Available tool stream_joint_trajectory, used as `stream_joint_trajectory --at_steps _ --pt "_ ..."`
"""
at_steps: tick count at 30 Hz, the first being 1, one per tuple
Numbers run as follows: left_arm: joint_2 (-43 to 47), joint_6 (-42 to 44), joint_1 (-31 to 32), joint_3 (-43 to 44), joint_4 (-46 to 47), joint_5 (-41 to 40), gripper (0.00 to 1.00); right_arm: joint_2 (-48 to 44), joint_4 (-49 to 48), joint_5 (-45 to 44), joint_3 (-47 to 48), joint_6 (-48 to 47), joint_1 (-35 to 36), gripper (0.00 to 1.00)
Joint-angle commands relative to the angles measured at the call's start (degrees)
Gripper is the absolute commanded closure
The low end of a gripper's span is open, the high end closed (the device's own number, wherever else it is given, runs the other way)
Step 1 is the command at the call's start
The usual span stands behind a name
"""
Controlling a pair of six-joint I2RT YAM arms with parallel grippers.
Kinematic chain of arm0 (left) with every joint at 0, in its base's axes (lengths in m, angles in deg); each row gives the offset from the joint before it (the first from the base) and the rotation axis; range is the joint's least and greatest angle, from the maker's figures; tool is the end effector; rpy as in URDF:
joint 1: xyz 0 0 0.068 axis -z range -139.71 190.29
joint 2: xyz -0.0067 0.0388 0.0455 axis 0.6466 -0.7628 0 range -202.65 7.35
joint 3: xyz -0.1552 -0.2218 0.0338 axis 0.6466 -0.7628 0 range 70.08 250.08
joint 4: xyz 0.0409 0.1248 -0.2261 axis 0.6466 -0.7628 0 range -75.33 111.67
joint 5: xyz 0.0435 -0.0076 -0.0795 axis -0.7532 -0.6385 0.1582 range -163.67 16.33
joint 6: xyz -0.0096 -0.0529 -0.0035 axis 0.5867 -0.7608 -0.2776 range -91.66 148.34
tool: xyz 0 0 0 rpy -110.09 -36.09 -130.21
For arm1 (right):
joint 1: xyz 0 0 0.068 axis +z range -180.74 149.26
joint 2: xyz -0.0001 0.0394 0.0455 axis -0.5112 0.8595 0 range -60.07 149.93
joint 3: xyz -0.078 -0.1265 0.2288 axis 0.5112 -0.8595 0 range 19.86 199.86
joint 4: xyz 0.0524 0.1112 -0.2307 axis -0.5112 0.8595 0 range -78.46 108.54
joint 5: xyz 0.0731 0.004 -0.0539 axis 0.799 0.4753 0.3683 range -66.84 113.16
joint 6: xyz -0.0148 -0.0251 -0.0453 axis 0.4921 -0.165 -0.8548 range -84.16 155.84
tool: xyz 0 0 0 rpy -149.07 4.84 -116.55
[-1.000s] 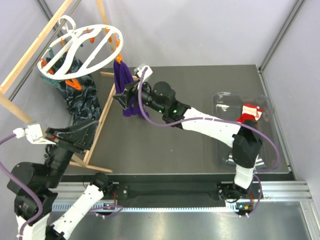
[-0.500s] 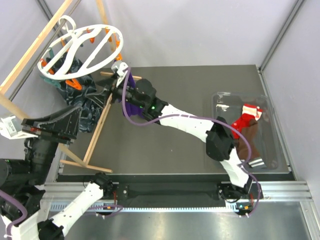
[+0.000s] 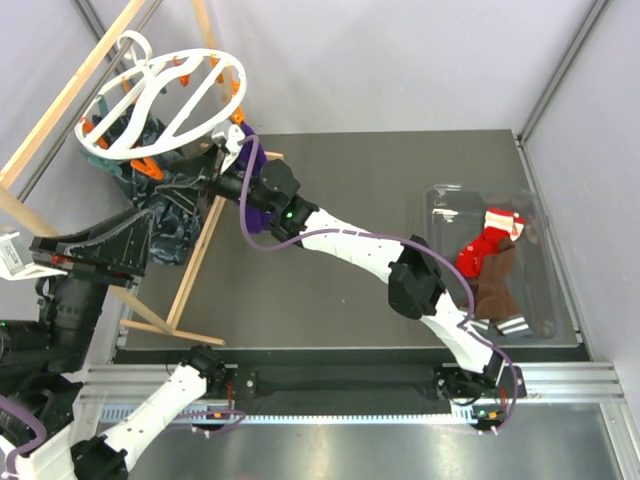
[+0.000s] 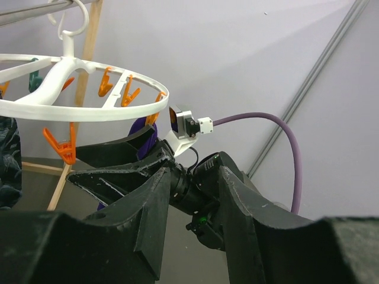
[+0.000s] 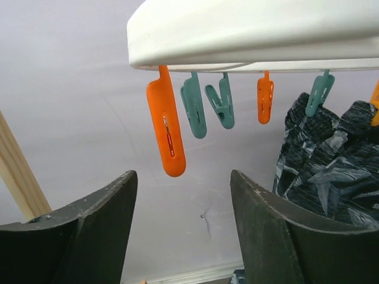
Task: Clip the socks to the hanger
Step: Open the clamp at the hanger.
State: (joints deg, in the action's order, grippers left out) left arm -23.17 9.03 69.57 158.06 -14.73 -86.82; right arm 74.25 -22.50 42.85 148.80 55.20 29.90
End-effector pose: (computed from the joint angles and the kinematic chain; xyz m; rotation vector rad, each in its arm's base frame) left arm -0.0177 0.0191 0.5255 -0.0978 1.2314 -0.6021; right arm 0.2585 0.4838 0.3907 -0.7318 0.9729 1.4216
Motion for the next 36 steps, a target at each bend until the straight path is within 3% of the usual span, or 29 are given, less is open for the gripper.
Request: stream_joint_trajectory --at_steps 1,4,13,27,33,36 --pt "-0.9 1.3 -0.3 1.1 -0.2 -0.1 0.57 0.9 -3.1 1.3 5.1 0.6 1.4 0.37" --pt "-0.9 1.3 -0.3 0.9 -0.2 -0.3 0.57 2.3 -3.6 1.9 6.7 1.4 1.5 0.46" --pt "-0.4 1.0 -0.3 0.1 0.0 -0.6 0.57 4.8 -2.7 2.0 10.8 1.7 1.8 0.48" --pt "-2.8 -0.8 -0.3 1.3 -0.2 0.1 0.57 5.1 -4.2 2.3 12.5 2.0 1.9 0.66" --pt "-4.3 -2.8 -0.3 1.5 -0.2 -1.0 0.63 3.8 -3.4 3.3 12.1 1.6 2.0 0.82" --pt "-6.4 -3.9 -0.3 3.4 -2.8 -3.4 0.67 2.9 -2.4 3.6 12.0 1.4 1.9 0.96"
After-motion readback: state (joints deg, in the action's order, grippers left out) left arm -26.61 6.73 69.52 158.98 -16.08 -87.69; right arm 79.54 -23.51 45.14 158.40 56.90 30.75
